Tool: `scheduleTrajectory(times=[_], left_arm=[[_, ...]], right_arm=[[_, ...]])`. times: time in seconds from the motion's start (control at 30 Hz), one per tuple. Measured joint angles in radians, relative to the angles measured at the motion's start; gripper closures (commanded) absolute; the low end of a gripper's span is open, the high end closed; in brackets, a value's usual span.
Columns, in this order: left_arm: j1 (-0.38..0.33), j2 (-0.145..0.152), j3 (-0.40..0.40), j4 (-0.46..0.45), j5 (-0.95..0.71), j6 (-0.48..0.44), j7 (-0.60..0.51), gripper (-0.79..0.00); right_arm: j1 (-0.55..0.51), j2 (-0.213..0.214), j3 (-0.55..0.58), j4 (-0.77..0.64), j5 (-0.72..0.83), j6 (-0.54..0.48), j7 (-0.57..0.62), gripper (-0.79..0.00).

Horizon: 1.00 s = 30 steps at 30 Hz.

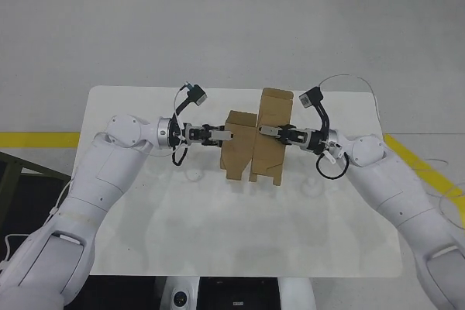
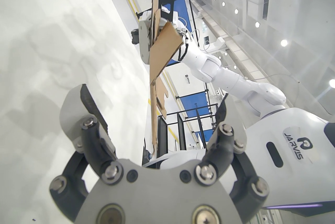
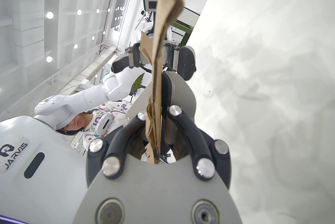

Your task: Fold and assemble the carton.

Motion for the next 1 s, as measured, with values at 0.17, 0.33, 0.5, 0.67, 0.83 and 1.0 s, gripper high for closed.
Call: scheduleTrajectory(times=[0.17,0.33,0.5,0.67,0.83,1.0], left_arm=[[0.006,0.001,0.008,-0.012,0.023,-0.001,0.002,-0.785],[0.013,0.001,0.019,-0.026,0.037,0.008,-0.008,-0.674],[0.018,0.003,0.021,-0.035,0.035,0.013,-0.013,-0.459],[0.023,0.004,0.02,-0.033,0.03,0.018,-0.018,-0.194],[0.024,0.004,0.019,-0.031,0.026,0.017,-0.017,0.0],[0.024,0.003,0.016,-0.026,0.02,0.018,-0.018,0.0]], right_arm=[[-0.01,-0.008,0.022,-0.003,-0.013,0.003,-0.042,0.0],[-0.019,-0.013,0.047,0.0,-0.031,0.011,-0.069,0.0],[-0.035,-0.017,0.068,-0.003,-0.032,0.014,-0.079,0.0],[-0.045,-0.022,0.086,-0.001,-0.04,0.021,-0.072,0.0],[-0.051,-0.027,0.102,-0.002,-0.05,0.024,-0.065,0.0],[-0.057,-0.033,0.114,-0.001,-0.055,0.028,-0.051,-0.077]])
